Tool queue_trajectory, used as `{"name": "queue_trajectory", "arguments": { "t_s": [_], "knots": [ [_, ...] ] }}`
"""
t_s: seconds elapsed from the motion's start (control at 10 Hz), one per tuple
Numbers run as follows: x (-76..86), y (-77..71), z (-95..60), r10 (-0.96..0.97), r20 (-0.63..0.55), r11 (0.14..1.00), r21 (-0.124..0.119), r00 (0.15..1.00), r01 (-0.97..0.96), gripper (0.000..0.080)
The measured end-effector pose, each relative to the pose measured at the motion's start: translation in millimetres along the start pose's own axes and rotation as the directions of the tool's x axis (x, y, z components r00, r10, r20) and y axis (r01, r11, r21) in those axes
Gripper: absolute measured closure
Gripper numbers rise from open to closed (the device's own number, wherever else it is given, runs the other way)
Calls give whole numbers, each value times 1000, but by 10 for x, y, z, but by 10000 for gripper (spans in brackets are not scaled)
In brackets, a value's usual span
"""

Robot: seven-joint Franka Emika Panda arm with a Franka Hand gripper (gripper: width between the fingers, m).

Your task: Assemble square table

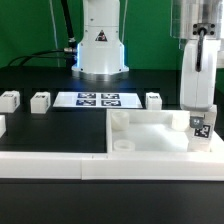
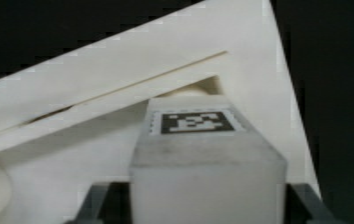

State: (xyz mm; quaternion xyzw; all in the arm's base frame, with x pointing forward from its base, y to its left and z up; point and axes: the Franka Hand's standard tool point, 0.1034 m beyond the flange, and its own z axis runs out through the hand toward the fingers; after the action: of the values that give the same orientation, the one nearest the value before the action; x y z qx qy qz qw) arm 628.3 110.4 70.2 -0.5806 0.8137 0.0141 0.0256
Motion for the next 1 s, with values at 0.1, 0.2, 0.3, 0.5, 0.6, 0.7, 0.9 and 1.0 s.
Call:
{"name": "queue_trajectory", "arguments": {
  "t_s": [0.1, 0.2, 0.3, 0.5, 0.6, 0.7, 0.9, 1.0],
  "knots": [
    [-1, 0, 0, -1, 0, 1000, 0, 1000, 1, 338],
    [-1, 0, 0, -3, 0, 1000, 0, 1000, 3, 195],
    [-1, 0, 0, -3, 0, 1000, 0, 1000, 3, 164],
    [-1, 0, 0, -3, 0, 1000, 0, 1000, 3, 152],
    [-1, 0, 0, -3, 0, 1000, 0, 1000, 3, 150],
    [-1, 0, 0, -3, 0, 1000, 0, 1000, 3, 150],
    [-1, 1, 0, -4, 0, 1000, 0, 1000, 4, 150],
    [-1, 1, 0, -4, 0, 1000, 0, 1000, 4, 150]
  ]
}}
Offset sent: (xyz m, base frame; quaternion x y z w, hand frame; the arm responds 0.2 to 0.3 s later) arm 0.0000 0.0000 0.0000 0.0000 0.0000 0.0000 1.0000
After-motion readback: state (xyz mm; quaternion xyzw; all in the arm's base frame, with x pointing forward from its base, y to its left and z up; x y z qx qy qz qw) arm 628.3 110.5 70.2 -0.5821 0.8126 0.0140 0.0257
